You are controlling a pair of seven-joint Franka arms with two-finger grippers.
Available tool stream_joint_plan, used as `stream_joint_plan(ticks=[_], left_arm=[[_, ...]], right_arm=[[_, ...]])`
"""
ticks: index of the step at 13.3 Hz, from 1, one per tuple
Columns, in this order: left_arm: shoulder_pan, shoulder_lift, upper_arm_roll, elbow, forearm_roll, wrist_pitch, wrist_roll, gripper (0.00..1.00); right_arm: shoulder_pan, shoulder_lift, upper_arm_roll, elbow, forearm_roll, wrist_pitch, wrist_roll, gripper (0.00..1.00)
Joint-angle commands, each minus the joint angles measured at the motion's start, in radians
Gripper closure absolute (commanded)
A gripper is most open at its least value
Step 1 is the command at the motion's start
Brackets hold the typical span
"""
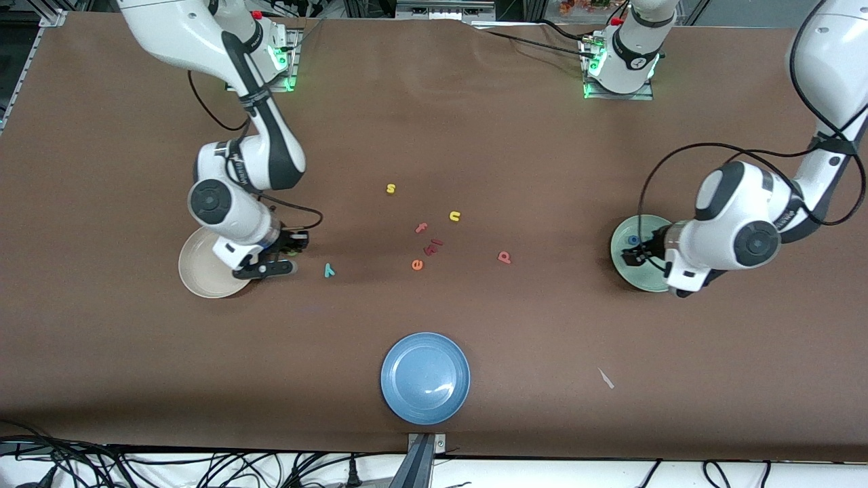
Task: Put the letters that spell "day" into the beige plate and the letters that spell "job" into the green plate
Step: 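Reach the right gripper to the cyan y while the left gripper grasps the pink letter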
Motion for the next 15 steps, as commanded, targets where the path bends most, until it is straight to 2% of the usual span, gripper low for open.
stream_joint_plan(ticks=[1,4,5,6,7,10,13,15], left_arm=[[-0.118,0.008,-0.011,0.046,-0.011,0.031,-0.238,0.0],[-0.224,0.05,0.004,0.053,0.004,0.23,-0.455,0.0],[-0.261,0.058,0.016,0.053,0.004,0.269,-0.478,0.0],[-0.311,0.067,0.047,0.054,0.003,0.297,-0.497,0.0],[-0.383,0.077,0.097,0.059,0.001,0.326,-0.519,0.0],[-0.618,0.126,0.307,0.164,-0.011,0.36,-0.563,0.0],[-0.655,0.176,0.328,0.206,-0.011,0.361,-0.59,0.0],[-0.67,0.179,0.328,0.205,-0.011,0.361,-0.606,0.06]], right_arm=[[0.001,-0.034,-0.076,-0.025,0.007,-0.049,-0.18,0.77],[-0.001,-0.029,-0.125,-0.04,0.009,-0.057,-0.29,0.75],[-0.004,-0.025,-0.127,-0.04,0.009,-0.057,-0.293,0.57],[-0.01,-0.023,-0.127,-0.037,0.016,-0.057,-0.281,0.02],[-0.01,-0.023,-0.125,-0.031,0.019,-0.059,-0.27,0.0],[0.01,-0.022,-0.115,0.004,0.019,-0.074,-0.19,0.0],[0.07,0.021,-0.115,0.07,0.021,-0.076,-0.103,0.0],[0.11,0.053,-0.115,0.108,0.027,-0.074,-0.054,0.0]])
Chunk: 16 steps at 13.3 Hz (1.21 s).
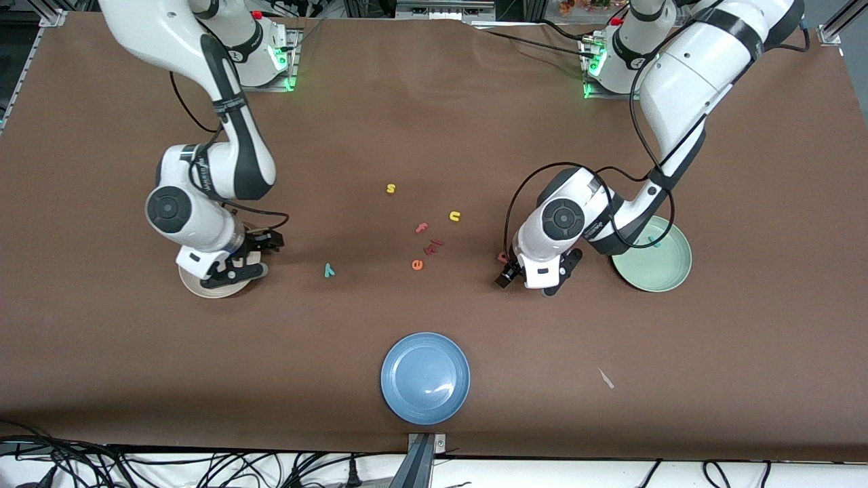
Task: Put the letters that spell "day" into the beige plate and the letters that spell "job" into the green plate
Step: 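Reach the right gripper to the cyan y while the left gripper grasps the pink letter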
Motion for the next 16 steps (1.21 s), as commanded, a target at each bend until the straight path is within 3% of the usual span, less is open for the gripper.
stream_joint_plan(ticks=[1,5,11,13,16], left_arm=[[-0.022,0.025,0.007,0.033,-0.009,-0.012,-0.017,0.11],[-0.022,0.033,0.007,0.033,-0.01,-0.012,-0.033,0.3],[-0.047,0.036,0.007,0.022,-0.018,-0.017,-0.076,0.35],[-0.053,0.047,0.007,0.022,-0.016,-0.017,-0.076,0.38],[-0.051,0.053,0.009,0.022,-0.015,-0.017,-0.073,0.52]], right_arm=[[0.046,0.071,0.005,0.089,0.063,-0.017,0.081,0.0],[0.047,0.154,0.045,0.181,0.146,-0.009,0.169,0.0],[0.049,0.255,0.078,0.275,0.175,0.003,0.284,0.01],[0.049,0.269,0.08,0.277,0.172,0.006,0.282,0.07],[0.049,0.277,0.08,0.277,0.171,0.015,0.282,0.2]])
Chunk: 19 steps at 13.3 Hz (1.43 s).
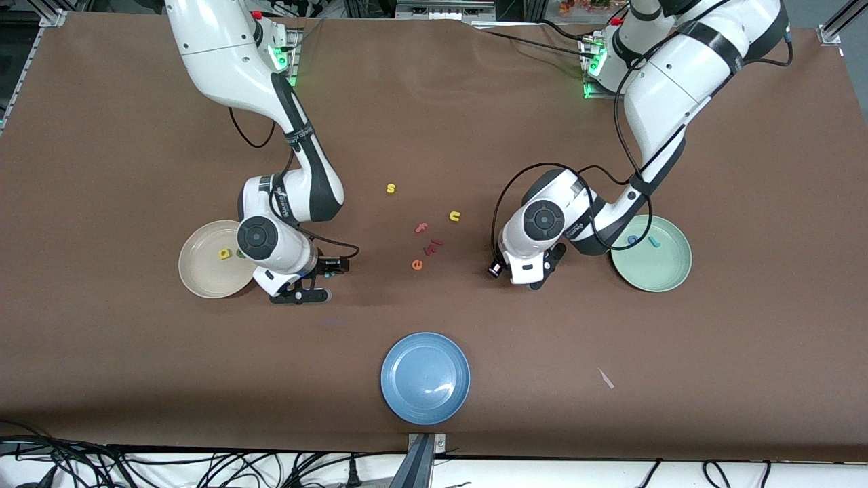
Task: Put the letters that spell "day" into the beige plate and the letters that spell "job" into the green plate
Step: 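Grasp the cyan y with the right gripper while the left gripper carries the pink letter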
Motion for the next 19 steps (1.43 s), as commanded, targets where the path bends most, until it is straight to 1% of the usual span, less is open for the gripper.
stream_joint_plan(ticks=[1,2,4,5,6,7,8,9,12,13,14,16,17,18,19], left_arm=[[-0.01,0.01,0.009,0.011,-0.016,-0.016,0.006,0.6],[-0.01,0.01,0.009,0.011,-0.015,-0.019,0.009,0.69],[-0.004,0.009,0.009,0.011,-0.012,-0.023,0.014,0.9],[0.0,0.007,0.009,0.012,-0.009,-0.023,0.014,0.97],[0.008,-0.001,0.008,0.017,-0.008,-0.028,0.029,1.0],[0.023,-0.011,0.005,0.015,-0.015,-0.04,0.067,1.0],[0.046,-0.023,-0.004,0.021,-0.016,-0.084,0.097,1.0],[0.086,-0.039,-0.039,0.025,-0.018,-0.146,0.124,1.0],[0.326,-0.079,-0.246,0.022,-0.016,-0.363,0.271,1.0],[0.405,-0.085,-0.3,0.02,-0.015,-0.443,0.331,1.0],[0.471,-0.09,-0.337,0.017,-0.01,-0.504,0.392,1.0],[0.583,-0.112,-0.363,0.006,-0.008,-0.588,0.523,1.0],[0.618,-0.12,-0.362,0.003,-0.002,-0.606,0.584,1.0],[0.651,-0.12,-0.354,-0.001,0.007,-0.611,0.638,1.0],[0.686,-0.117,-0.35,-0.011,0.024,-0.611,0.69,1.0]], right_arm=[[-0.003,0.022,0.002,0.028,0.015,0.001,0.008,0.25],[-0.003,0.023,0.002,0.028,0.014,0.001,0.005,0.31],[-0.002,0.023,0.002,0.028,0.012,0.001,0.003,0.47],[-0.002,0.026,0.002,0.028,0.012,0.001,0.003,0.52],[-0.002,0.028,0.002,0.028,0.012,0.002,0.004,0.54],[-0.002,0.028,0.004,0.026,0.014,0.007,0.004,0.56],[0.005,0.028,0.007,0.026,0.015,0.01,0.008,0.58],[0.006,0.028,0.007,0.026,0.018,0.008,0.008,0.62],[0.006,0.028,0.007,0.026,0.02,0.008,0.008,0.75],[0.006,0.028,0.007,0.026,0.021,0.008,0.009,0.78],[0.006,0.028,0.007,0.028,0.021,0.008,0.009,0.8],[0.006,0.028,0.007,0.028,0.023,0.008,0.009,0.89],[0.006,0.028,0.007,0.028,0.023,0.008,0.009,0.92],[0.006,0.028,0.007,0.028,0.023,0.008,0.009,0.97],[0.006,0.026,0.007,0.028,0.021,0.008,0.005,0.98]])
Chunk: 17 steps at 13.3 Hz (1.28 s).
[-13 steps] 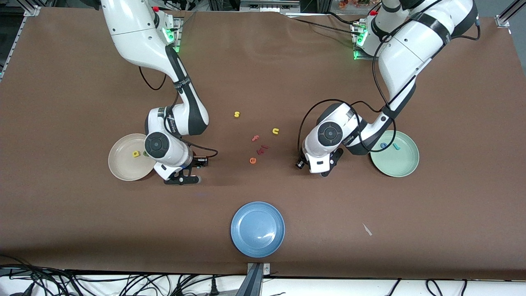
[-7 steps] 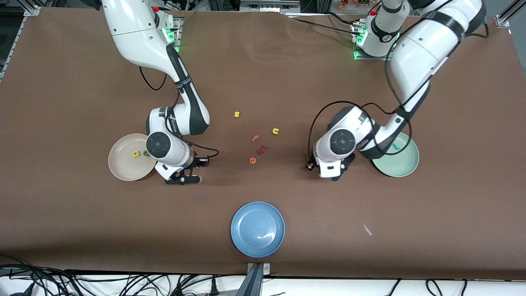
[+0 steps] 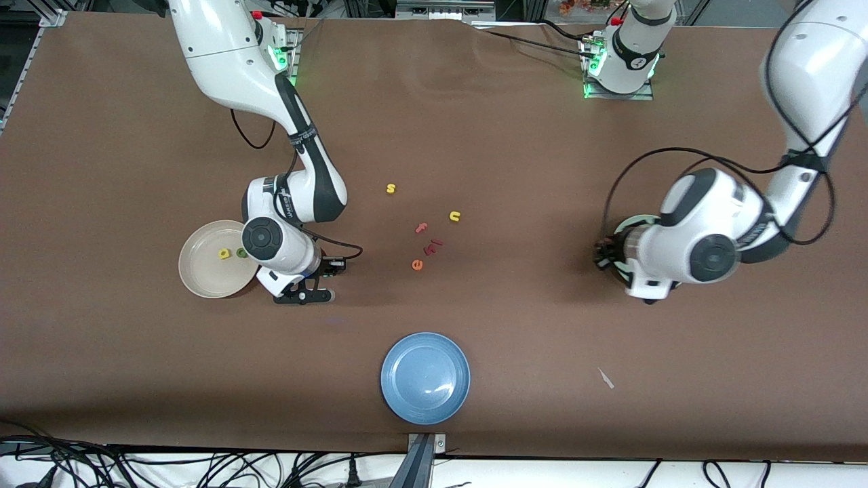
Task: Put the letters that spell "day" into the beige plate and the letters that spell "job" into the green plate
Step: 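Grasp the cyan y with the right gripper while the left gripper carries the pink letter, then drop the cyan y on the cream plate while the left gripper drops the pink letter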
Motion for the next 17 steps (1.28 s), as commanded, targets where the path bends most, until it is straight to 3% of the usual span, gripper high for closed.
stream_joint_plan(ticks=[1,4,7,9,10,11,12,13,14,17], left_arm=[[0.084,-0.013,-0.003,-0.046,0.049,-0.006,0.129,1.0],[0.109,0.022,0.03,-0.054,0.124,0.04,0.163,1.0],[0.095,0.061,0.087,-0.055,0.13,0.129,0.17,1.0],[0.095,0.073,0.09,-0.055,0.147,0.134,0.169,0.92],[0.095,0.075,0.09,-0.054,0.149,0.134,0.17,0.85],[0.095,0.075,0.09,-0.052,0.147,0.134,0.169,0.69],[0.095,0.075,0.09,-0.046,0.147,0.132,0.169,0.38],[0.095,0.072,0.089,-0.042,0.147,0.132,0.167,0.16],[0.094,0.064,0.084,-0.037,0.147,0.132,0.167,0.01],[0.095,0.049,0.04,0.041,0.127,0.128,0.145,0.0]], right_arm=[[0.0,0.015,0.003,0.025,0.021,-0.001,0.001,1.0],[-0.005,-0.005,-0.005,0.042,0.012,-0.036,-0.006,1.0],[-0.006,-0.056,-0.068,0.037,0.001,-0.132,-0.081,1.0],[-0.006,-0.079,-0.127,0.027,0.003,-0.201,-0.185,1.0],[-0.006,-0.098,-0.161,0.014,0.003,-0.224,-0.251,1.0],[-0.006,-0.124,-0.187,-0.013,0.001,-0.231,-0.302,1.0],[-0.005,-0.155,-0.216,-0.053,0.0,-0.229,-0.356,1.0],[-0.005,-0.183,-0.244,-0.097,0.0,-0.229,-0.421,1.0],[-0.005,-0.207,-0.272,-0.13,-0.002,-0.229,-0.474,1.0],[-0.005,-0.235,-0.328,-0.222,-0.005,-0.202,-0.564,1.0]])
